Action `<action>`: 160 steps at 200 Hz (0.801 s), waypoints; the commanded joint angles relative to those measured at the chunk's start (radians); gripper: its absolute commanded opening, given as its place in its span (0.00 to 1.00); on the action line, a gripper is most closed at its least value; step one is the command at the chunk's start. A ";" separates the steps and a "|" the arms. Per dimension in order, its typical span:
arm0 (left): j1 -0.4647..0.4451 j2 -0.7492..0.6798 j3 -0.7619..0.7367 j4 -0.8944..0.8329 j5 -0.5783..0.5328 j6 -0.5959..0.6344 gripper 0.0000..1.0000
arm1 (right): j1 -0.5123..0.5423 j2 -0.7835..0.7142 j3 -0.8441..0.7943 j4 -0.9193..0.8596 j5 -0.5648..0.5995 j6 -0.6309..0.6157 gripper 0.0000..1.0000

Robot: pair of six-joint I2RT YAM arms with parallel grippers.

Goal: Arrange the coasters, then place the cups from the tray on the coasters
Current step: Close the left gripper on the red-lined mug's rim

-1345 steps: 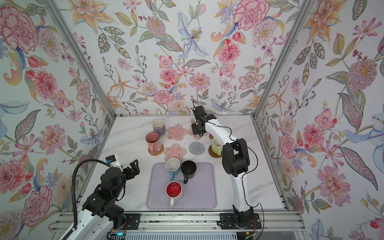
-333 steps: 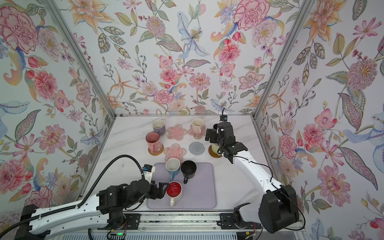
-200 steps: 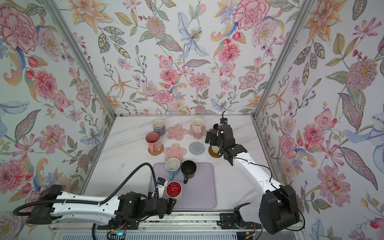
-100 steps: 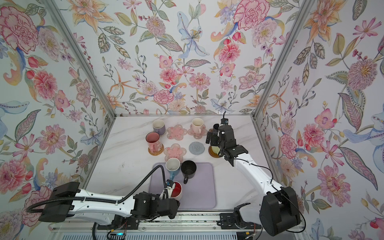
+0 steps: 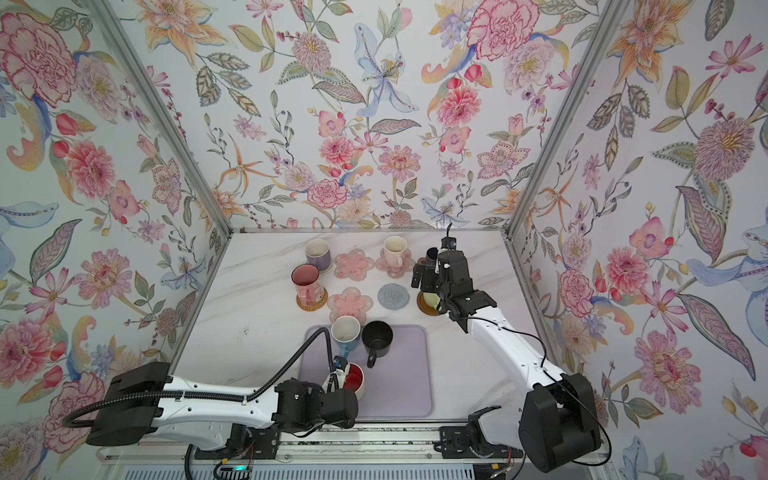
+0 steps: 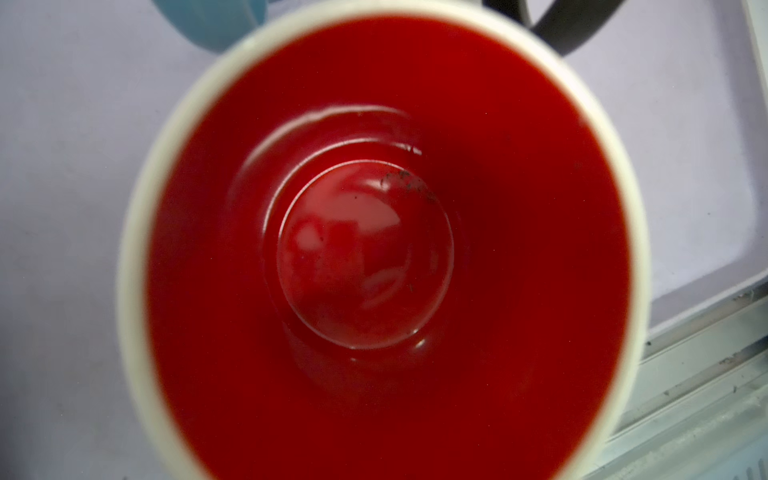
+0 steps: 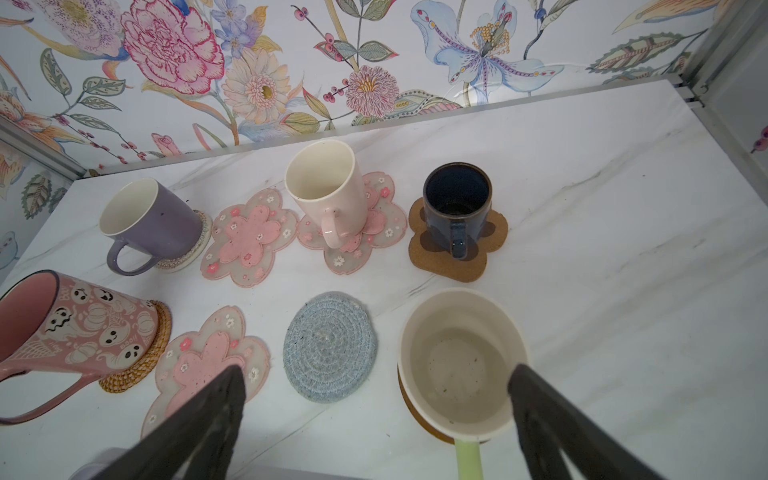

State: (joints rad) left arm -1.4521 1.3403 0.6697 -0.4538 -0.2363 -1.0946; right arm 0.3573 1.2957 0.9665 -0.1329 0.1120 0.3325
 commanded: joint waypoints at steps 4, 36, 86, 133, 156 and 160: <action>0.017 0.008 0.028 -0.029 -0.003 0.019 0.54 | -0.010 0.007 -0.007 0.023 -0.014 -0.012 0.99; 0.021 0.015 0.038 -0.054 0.005 0.027 0.43 | -0.013 0.009 -0.009 0.023 -0.017 -0.012 0.99; 0.020 0.004 0.044 -0.082 0.007 0.012 0.21 | -0.015 -0.003 -0.020 0.035 -0.026 -0.011 0.99; 0.019 -0.025 0.043 -0.143 -0.023 -0.016 0.00 | -0.020 -0.027 -0.027 0.026 -0.039 -0.012 0.99; 0.019 -0.049 0.050 -0.171 -0.041 -0.014 0.00 | -0.021 -0.039 -0.037 0.026 -0.040 -0.009 0.99; 0.019 -0.053 0.051 -0.176 -0.042 -0.014 0.00 | -0.021 -0.040 -0.037 0.024 -0.039 -0.009 0.99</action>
State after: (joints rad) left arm -1.4399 1.3277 0.6930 -0.5522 -0.2321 -1.0920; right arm 0.3443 1.2873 0.9482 -0.1169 0.0856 0.3294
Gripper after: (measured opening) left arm 0.179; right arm 0.992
